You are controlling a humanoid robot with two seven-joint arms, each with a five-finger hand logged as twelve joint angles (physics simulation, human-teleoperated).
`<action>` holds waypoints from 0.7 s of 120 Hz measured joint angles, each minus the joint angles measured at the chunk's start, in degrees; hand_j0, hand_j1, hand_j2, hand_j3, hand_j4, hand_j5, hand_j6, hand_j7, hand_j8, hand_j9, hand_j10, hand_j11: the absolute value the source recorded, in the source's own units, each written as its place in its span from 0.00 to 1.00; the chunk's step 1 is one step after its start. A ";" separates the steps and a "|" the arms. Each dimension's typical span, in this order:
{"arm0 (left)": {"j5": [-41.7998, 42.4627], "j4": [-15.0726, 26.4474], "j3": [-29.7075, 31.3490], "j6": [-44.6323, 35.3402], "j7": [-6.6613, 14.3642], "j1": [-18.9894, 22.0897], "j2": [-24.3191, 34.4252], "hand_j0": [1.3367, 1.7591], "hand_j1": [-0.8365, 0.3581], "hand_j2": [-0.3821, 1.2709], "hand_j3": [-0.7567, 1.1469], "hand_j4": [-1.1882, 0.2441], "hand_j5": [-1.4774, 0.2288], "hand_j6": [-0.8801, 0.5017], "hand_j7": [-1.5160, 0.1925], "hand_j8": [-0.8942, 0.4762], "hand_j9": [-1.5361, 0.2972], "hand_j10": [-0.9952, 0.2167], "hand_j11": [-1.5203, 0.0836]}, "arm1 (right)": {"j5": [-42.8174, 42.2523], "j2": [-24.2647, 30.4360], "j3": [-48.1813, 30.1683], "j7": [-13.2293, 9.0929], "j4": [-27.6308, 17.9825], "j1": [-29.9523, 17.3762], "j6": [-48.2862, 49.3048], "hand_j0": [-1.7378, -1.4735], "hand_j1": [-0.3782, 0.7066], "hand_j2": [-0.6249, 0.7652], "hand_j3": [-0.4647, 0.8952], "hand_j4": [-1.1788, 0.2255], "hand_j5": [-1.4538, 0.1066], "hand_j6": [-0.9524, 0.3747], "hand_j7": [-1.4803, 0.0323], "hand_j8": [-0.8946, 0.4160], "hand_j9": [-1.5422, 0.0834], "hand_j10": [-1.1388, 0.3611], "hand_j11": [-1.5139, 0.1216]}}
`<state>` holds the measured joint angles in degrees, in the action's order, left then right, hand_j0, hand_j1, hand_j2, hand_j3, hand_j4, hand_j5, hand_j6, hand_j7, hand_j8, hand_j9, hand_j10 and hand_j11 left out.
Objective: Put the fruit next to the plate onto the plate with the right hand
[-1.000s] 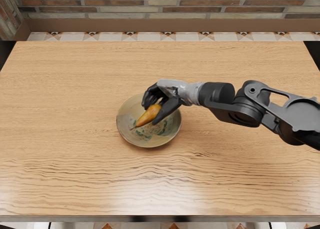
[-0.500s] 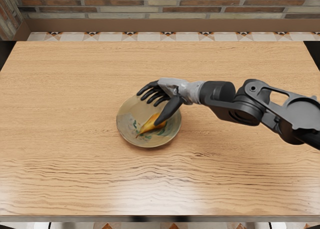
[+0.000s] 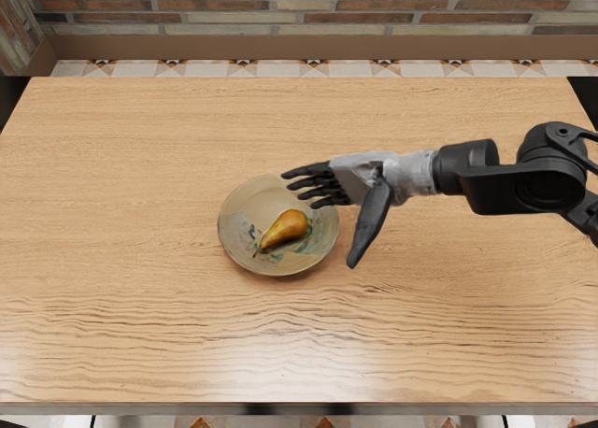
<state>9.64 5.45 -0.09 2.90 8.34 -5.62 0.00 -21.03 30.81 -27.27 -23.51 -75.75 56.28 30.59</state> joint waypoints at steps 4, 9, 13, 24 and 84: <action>0.00 0.00 0.00 0.00 0.00 0.00 0.00 0.76 0.97 0.23 0.40 0.81 0.85 0.62 0.87 0.64 0.82 0.80 0.93 | 1.38 0.96 -0.10 -0.01 -0.01 -0.06 1.21 0.30 0.05 0.45 0.34 0.82 0.91 0.70 0.96 0.67 0.93 0.74 0.91; -0.01 0.00 0.00 0.00 0.00 -0.05 0.00 0.76 0.97 0.23 0.40 0.81 0.85 0.62 0.87 0.64 0.82 0.80 0.93 | 2.82 1.97 -0.43 0.01 -0.02 -0.17 2.27 0.30 0.05 0.45 0.34 0.83 0.92 0.70 0.96 0.67 0.93 0.75 0.91; -0.01 0.00 0.00 0.00 -0.01 0.00 0.00 0.76 0.97 0.23 0.40 0.81 0.85 0.62 0.87 0.64 0.82 0.80 0.93 | 3.69 2.71 -0.90 0.05 -0.02 -0.32 2.86 0.30 0.04 0.45 0.34 0.83 0.92 0.70 0.96 0.67 0.94 0.75 0.91; -0.01 0.00 0.00 0.00 -0.01 0.00 0.00 0.76 0.97 0.23 0.40 0.81 0.85 0.62 0.87 0.64 0.82 0.80 0.93 | 5.07 4.69 -2.10 0.51 0.02 -0.77 3.77 0.30 0.04 0.45 0.34 0.83 0.92 0.71 0.97 0.67 0.94 0.75 0.92; 0.00 0.00 0.00 0.00 -0.02 0.00 0.00 0.76 0.97 0.23 0.40 0.81 0.85 0.62 0.87 0.64 0.82 0.80 0.93 | 7.90 16.98 -4.39 13.07 0.68 -6.17 4.41 0.30 0.03 0.45 0.34 0.84 0.93 0.72 0.98 0.68 0.95 0.76 0.92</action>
<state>9.64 5.45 -0.10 2.90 8.32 -5.62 0.00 -13.12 47.80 -31.66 -10.43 -75.07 50.12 35.00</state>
